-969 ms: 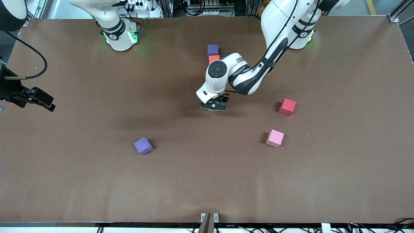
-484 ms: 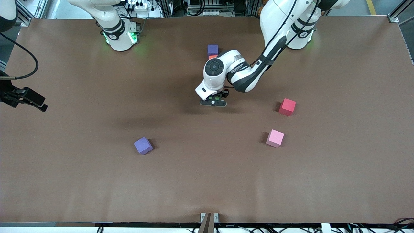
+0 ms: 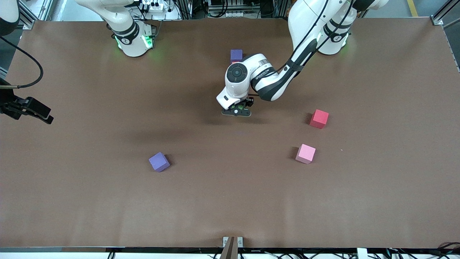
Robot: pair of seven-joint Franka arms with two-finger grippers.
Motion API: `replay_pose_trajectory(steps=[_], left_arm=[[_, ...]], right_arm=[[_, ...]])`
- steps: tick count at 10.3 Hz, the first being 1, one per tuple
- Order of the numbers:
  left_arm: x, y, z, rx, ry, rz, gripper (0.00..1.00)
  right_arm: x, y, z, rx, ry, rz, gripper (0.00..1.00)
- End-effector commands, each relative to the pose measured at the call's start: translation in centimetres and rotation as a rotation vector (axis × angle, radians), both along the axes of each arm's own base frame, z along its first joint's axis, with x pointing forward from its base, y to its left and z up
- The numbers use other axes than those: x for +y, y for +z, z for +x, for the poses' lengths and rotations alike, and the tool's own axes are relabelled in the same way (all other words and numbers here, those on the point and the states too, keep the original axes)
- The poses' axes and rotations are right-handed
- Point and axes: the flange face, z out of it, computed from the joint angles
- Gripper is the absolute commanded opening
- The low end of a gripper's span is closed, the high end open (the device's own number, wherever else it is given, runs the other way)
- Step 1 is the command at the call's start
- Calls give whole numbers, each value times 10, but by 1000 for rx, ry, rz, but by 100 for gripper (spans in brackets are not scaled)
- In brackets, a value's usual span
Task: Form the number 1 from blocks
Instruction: 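Carry the green cube with the left gripper and place it below the pink cube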
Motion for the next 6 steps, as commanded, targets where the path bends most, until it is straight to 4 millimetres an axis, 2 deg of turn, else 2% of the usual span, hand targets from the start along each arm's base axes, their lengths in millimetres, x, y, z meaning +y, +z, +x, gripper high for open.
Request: replay_pose_trajectory(steps=[1, 2, 3, 4, 6], left_arm=[[6, -16, -19, 19, -5, 42, 0], [6, -17, -18, 20, -3, 43, 0], [6, -17, -18, 20, -5, 42, 66], [6, -16, -17, 11, -11, 44, 100], [8, -8, -7, -6, -3, 35, 100]], right_arm=[[-2, 3, 2, 5, 10, 16, 100], [0, 3, 2, 5, 13, 17, 100], [-2, 4, 1, 5, 10, 16, 100], [-2, 2, 1, 13, 10, 17, 100], [-2, 3, 1, 13, 10, 17, 100]])
